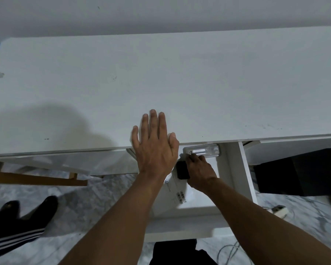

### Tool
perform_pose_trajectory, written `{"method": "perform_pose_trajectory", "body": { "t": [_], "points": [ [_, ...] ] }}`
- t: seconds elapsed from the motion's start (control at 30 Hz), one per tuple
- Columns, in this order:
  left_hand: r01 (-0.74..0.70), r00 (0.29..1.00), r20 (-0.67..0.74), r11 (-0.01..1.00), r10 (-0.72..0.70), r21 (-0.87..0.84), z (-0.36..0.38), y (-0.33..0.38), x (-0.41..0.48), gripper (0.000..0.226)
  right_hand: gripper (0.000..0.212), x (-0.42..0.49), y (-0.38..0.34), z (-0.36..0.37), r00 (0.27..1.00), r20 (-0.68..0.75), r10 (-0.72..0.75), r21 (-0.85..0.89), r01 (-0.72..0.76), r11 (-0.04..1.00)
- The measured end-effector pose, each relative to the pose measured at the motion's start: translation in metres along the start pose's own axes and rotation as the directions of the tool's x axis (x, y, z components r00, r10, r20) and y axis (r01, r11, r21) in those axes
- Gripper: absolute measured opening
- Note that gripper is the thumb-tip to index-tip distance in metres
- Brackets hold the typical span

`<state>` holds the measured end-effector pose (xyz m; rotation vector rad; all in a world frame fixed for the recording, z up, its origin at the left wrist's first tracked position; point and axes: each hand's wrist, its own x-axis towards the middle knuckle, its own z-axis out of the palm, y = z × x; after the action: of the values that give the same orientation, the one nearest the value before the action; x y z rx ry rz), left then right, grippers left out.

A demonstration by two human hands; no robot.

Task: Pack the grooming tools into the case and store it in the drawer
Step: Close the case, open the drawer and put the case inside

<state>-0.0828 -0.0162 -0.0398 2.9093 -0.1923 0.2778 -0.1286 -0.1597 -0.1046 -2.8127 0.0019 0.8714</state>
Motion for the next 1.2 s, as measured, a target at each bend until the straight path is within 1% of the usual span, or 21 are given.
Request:
{"method": "perform_pose_trajectory", "body": {
  "t": [0.13, 0.3, 0.57, 0.67, 0.77, 0.83, 0.93, 1.0, 1.07, 1.13, 1.2],
  "points": [
    [-0.001, 1.0, -0.002, 1.0, 0.001, 0.006, 0.0, 0.001, 0.0, 0.058, 0.062, 0.001, -0.002, 0.001, 1.0, -0.013, -0.012, -0.069, 0.011, 0.998],
    [-0.007, 1.0, -0.017, 1.0, 0.007, 0.001, 0.003, 0.0, 0.0, 0.058, 0.054, 0.001, 0.0, 0.008, 0.999, -0.032, -0.013, -0.141, 0.008, 0.99],
    [-0.012, 1.0, 0.014, 1.0, 0.011, 0.005, 0.002, -0.001, 0.0, 0.059, 0.053, -0.003, 0.0, 0.011, 0.998, -0.068, -0.017, -0.13, 0.008, 0.992],
    [-0.013, 0.999, 0.035, 1.0, 0.013, -0.002, -0.002, 0.001, -0.001, 0.059, 0.049, -0.013, 0.0, 0.003, 0.996, -0.087, -0.007, -0.09, -0.001, 0.996],
    [-0.005, 0.995, 0.098, 1.0, 0.007, -0.017, -0.009, 0.003, -0.002, 0.061, 0.056, -0.029, 0.0, -0.012, 0.993, -0.117, -0.024, 0.007, 0.025, 1.0],
    [0.002, 0.987, 0.159, 1.0, 0.002, -0.026, -0.016, 0.003, -0.001, 0.063, 0.056, -0.043, 0.001, -0.021, 0.988, -0.15, -0.029, 0.071, 0.04, 0.997],
    [-0.008, 0.966, 0.258, 0.996, 0.031, -0.09, -0.032, 0.003, -0.004, 0.059, 0.043, -0.069, 0.007, -0.027, 0.973, -0.226, -0.047, 0.121, 0.076, 0.99],
    [-0.03, 0.968, 0.24, 0.984, 0.072, -0.173, -0.045, 0.003, -0.026, 0.056, 0.036, -0.089, 0.012, -0.028, 0.962, -0.266, -0.062, 0.127, 0.099, 0.987],
    [-0.044, 0.975, 0.201, 0.972, 0.091, -0.229, -0.055, 0.006, -0.062, 0.06, 0.033, -0.112, 0.015, -0.029, 0.949, -0.307, -0.071, 0.137, 0.118, 0.984],
    [-0.028, 0.968, 0.234, 0.967, 0.089, -0.252, -0.06, 0.012, -0.107, 0.063, 0.031, -0.136, 0.016, -0.027, 0.93, -0.359, -0.077, 0.137, 0.134, 0.981],
    [-0.014, 0.956, 0.282, 0.968, 0.087, -0.252, -0.061, 0.015, -0.151, 0.064, 0.035, -0.157, 0.015, -0.021, 0.921, -0.382, -0.068, 0.133, 0.128, 0.983]
  ]
}}
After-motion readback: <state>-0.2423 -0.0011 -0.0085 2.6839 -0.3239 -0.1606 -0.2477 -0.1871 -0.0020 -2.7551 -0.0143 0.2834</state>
